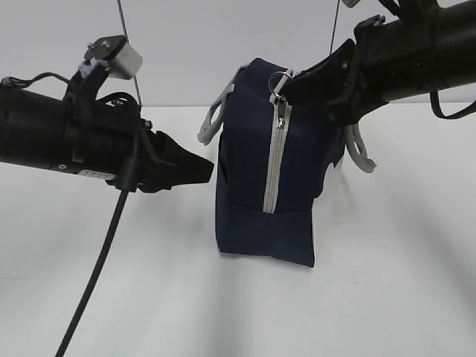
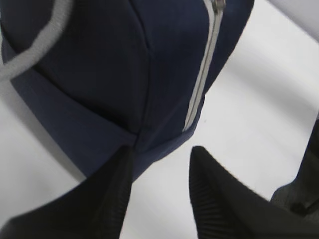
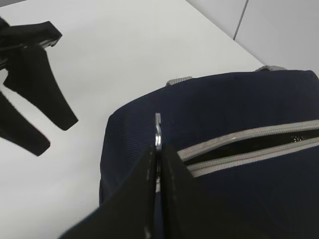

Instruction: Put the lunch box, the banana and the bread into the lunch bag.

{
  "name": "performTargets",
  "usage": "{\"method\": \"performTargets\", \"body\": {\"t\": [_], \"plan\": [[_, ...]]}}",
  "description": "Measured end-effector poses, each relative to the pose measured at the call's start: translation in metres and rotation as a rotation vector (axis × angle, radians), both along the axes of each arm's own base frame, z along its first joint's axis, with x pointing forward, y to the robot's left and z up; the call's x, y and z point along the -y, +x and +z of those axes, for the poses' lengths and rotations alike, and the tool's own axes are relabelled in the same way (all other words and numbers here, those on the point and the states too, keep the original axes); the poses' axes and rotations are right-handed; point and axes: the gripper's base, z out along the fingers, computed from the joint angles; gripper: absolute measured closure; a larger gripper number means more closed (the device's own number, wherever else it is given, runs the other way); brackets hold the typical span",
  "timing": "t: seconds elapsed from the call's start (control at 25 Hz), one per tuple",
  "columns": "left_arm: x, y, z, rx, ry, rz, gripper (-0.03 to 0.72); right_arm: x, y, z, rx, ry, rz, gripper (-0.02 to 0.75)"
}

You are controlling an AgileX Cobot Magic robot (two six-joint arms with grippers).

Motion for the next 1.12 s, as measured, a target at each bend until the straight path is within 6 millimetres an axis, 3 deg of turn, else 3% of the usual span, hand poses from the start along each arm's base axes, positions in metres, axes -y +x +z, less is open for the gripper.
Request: {"method": "performTargets", "body": {"t": [0.16, 0.48, 0.76, 1.12], "plan": [[-0.005, 0.012, -0.005, 0.024, -0.091, -0.041, 0.393, 0.0, 0.0, 0.0, 0.0, 0.0, 0.0, 0.754], [0.0, 0.024, -0.022, 0.063, -0.115, -0.048, 0.234, 0.0, 0.0, 0.0, 0.0, 0.0, 0.0, 0.754], [0.002, 0.028, -0.02, 0.096, -0.162, -0.031, 0.222, 0.0, 0.0, 0.0, 0.0, 0.0, 0.0, 0.754], [0.02, 0.028, -0.028, 0.097, -0.145, -0.088, 0.222, 0.0, 0.0, 0.0, -0.001, 0.004, -0.001, 0.754]]}}
